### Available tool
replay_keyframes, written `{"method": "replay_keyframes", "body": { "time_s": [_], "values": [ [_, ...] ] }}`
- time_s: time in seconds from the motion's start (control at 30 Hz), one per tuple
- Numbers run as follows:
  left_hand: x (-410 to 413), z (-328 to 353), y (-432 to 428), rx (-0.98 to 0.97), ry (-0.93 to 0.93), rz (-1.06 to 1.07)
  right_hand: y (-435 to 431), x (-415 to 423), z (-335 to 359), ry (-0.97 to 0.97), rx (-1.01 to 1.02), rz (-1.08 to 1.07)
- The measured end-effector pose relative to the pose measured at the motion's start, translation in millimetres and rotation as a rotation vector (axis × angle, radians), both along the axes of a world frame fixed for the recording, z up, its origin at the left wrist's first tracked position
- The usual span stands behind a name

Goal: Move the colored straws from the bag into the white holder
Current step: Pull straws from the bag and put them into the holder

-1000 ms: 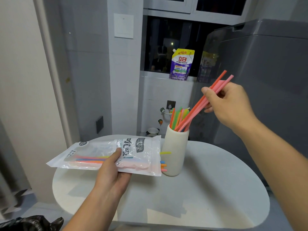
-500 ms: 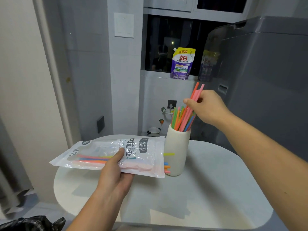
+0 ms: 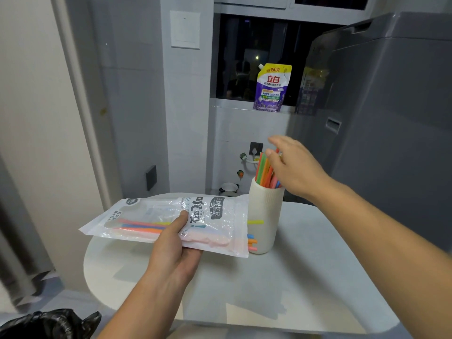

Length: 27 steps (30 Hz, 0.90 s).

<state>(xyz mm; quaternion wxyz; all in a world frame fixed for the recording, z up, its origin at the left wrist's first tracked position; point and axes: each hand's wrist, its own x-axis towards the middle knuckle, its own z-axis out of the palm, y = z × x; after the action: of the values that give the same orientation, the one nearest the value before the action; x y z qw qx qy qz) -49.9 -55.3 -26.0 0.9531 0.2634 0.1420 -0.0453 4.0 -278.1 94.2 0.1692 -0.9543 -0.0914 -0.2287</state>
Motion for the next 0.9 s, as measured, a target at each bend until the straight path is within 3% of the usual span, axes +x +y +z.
{"method": "replay_keyframes", "body": {
  "time_s": [0.1,0.2,0.27,0.37,0.43,0.5,0.6,0.67,0.77,0.9],
  "values": [
    [-1,2,0,-0.002,0.015,-0.001,-3,-1,-6,0.066,-0.131,-0.025],
    [-1,2,1,0.0,0.02,0.011,-5,-4,-4,0.058,-0.051,-0.002],
    [-1,2,1,-0.006,0.02,0.013,-5,-9,0,-0.057,0.067,-0.025],
    [-1,3,1,-0.019,0.008,0.006,3,-30,0,-0.409,0.233,-0.04],
    [-2,4,1,-0.013,0.005,0.013,15,-47,-16,-0.469,0.381,0.001],
    [-2,5,1,0.006,-0.007,0.019,30,-61,-45,-0.269,0.612,-0.003],
    [-4,6,1,0.078,-0.069,0.033,47,-74,-82,0.25,1.095,-0.132],
    [-4,7,-1,0.145,-0.127,0.056,55,-80,-96,0.498,1.437,-0.158],
    [-8,8,-5,0.236,-0.206,0.102,62,-84,-106,0.598,1.782,-0.098],
    [-11,9,-10,0.329,-0.252,0.182,73,-87,-114,0.64,1.943,-0.181]
  ]
}}
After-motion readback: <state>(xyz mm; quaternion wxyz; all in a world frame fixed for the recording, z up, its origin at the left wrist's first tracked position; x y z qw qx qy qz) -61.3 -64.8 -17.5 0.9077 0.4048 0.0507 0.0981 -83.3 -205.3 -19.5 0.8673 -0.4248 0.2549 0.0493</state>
